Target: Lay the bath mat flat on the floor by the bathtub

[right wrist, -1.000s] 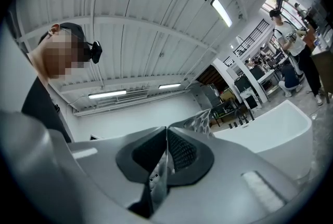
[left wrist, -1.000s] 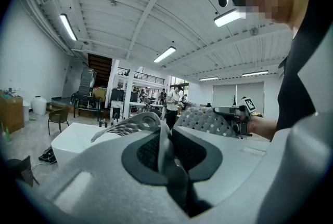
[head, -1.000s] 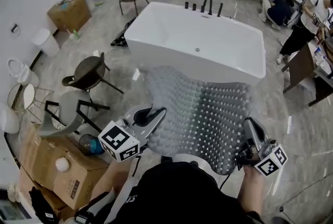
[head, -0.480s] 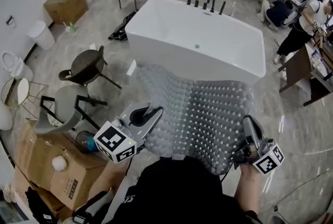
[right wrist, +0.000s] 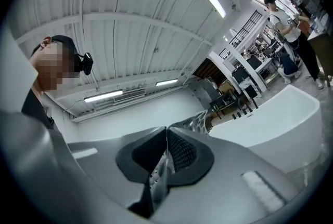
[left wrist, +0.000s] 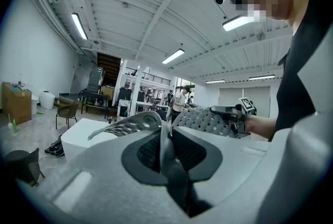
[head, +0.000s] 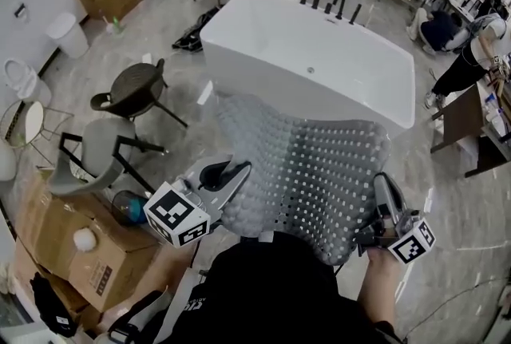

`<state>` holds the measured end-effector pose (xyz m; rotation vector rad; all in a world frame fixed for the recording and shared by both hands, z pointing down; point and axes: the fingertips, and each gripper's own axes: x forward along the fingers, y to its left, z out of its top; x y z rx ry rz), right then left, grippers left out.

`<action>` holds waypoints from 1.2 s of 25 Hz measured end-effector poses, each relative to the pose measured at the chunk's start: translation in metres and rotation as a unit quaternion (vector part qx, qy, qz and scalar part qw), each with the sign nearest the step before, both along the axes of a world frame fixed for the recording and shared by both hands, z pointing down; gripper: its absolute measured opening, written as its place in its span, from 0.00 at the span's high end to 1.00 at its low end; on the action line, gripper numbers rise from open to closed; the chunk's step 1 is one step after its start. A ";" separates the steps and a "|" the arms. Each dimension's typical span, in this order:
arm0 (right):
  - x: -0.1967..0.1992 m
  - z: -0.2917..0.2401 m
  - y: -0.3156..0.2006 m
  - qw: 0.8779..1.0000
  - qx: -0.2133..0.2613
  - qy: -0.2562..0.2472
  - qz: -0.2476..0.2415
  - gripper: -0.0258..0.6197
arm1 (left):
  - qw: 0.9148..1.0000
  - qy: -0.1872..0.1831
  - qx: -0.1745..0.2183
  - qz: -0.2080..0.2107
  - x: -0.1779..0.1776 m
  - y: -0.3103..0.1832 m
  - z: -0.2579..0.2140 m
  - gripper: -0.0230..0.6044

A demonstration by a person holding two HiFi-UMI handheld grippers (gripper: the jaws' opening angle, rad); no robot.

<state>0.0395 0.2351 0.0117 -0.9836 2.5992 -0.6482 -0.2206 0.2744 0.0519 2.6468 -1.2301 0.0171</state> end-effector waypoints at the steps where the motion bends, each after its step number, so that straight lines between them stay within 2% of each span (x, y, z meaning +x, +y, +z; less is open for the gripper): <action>1: -0.002 0.003 -0.007 1.000 -0.001 -0.004 -0.004 0.94 | 1.000 0.000 -0.003 -0.004 -0.003 -0.005 0.001 0.90; 5: -0.008 0.011 -0.042 1.000 -0.009 -0.016 -0.018 0.94 | 1.000 0.001 -0.019 -0.023 -0.011 -0.031 0.000 0.90; 10: -0.003 0.021 -0.094 0.999 -0.021 -0.021 -0.031 0.94 | 0.999 -0.006 -0.037 -0.034 -0.004 -0.080 0.005 0.90; 15: 0.018 0.025 -0.148 0.999 -0.021 -0.015 -0.038 0.94 | 0.998 -0.014 -0.044 -0.040 0.016 -0.137 0.005 0.90; 19: 0.040 0.024 -0.191 0.998 -0.024 -0.035 -0.038 0.94 | 0.998 0.005 -0.055 -0.042 0.033 -0.181 -0.005 0.90; 24: 0.061 0.020 -0.218 0.997 -0.018 -0.054 -0.044 0.94 | 0.998 0.007 -0.058 -0.029 0.060 -0.219 -0.007 0.91; 27: 0.067 0.015 -0.230 0.996 -0.010 -0.067 -0.056 0.94 | 0.997 0.025 -0.073 -0.013 0.085 -0.240 0.009 0.92; 30: 0.064 0.022 -0.240 0.997 -0.017 -0.049 -0.053 0.94 | 0.995 0.039 -0.088 0.004 0.099 -0.256 0.022 0.92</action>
